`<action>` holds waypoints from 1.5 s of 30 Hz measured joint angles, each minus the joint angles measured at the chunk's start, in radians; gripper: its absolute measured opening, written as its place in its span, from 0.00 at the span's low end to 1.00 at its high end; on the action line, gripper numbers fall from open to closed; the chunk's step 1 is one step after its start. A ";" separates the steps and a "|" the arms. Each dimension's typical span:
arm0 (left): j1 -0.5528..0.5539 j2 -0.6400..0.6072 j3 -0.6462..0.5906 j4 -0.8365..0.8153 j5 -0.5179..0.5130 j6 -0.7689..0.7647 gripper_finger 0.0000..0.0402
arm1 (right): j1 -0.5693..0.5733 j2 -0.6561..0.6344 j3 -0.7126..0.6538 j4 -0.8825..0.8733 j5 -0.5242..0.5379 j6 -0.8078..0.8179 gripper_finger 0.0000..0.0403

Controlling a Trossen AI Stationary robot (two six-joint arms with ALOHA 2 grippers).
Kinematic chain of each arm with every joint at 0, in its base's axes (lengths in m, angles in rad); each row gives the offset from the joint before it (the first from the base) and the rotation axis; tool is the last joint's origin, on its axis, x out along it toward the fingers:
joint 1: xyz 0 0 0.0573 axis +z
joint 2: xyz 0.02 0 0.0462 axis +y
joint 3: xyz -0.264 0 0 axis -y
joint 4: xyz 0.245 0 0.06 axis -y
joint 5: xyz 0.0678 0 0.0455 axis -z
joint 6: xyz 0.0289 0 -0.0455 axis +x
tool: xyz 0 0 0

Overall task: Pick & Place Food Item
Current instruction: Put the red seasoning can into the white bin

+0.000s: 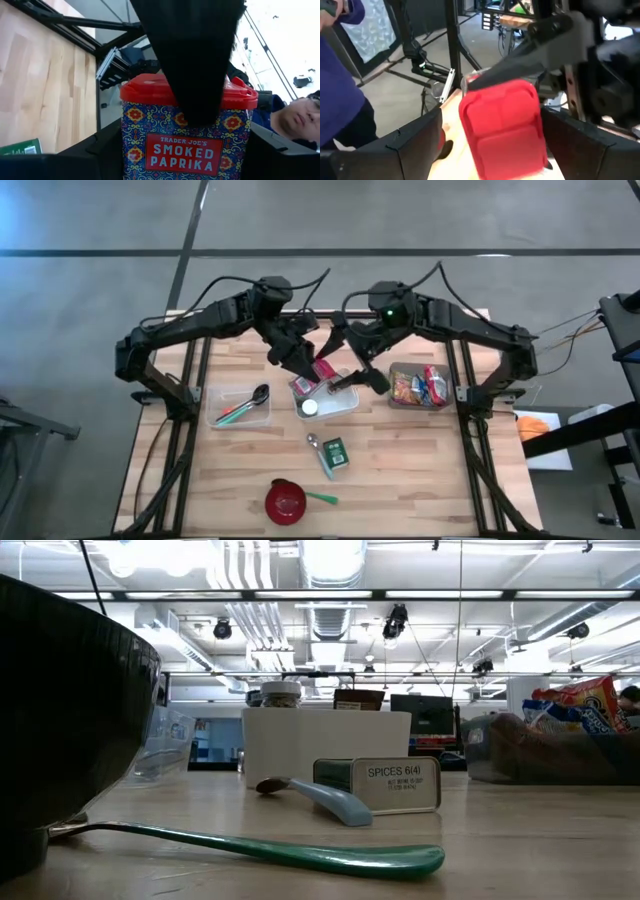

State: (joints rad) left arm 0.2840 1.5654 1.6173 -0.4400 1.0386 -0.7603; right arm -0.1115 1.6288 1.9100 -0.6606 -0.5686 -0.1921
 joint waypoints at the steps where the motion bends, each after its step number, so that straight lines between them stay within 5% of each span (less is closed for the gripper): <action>1: 0.000 0.000 0.000 0.000 0.005 0.001 0.69 | 0.002 0.014 0.017 -0.001 0.000 0.000 0.82; 13: 0.001 0.000 0.000 0.038 0.050 0.001 0.69 | 0.020 0.112 0.147 -0.123 0.020 -0.004 0.80; 21: 0.000 0.001 0.000 0.055 0.083 -0.001 0.69 | 0.028 0.111 0.167 -0.117 0.030 -0.053 0.53; 45: 0.000 -0.002 0.001 0.056 0.054 0.006 0.86 | 0.062 0.107 0.175 -0.138 0.025 0.156 0.52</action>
State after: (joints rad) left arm 0.2840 1.5639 1.6184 -0.3843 1.0927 -0.7542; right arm -0.0498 1.7359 2.0850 -0.7986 -0.5438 -0.0360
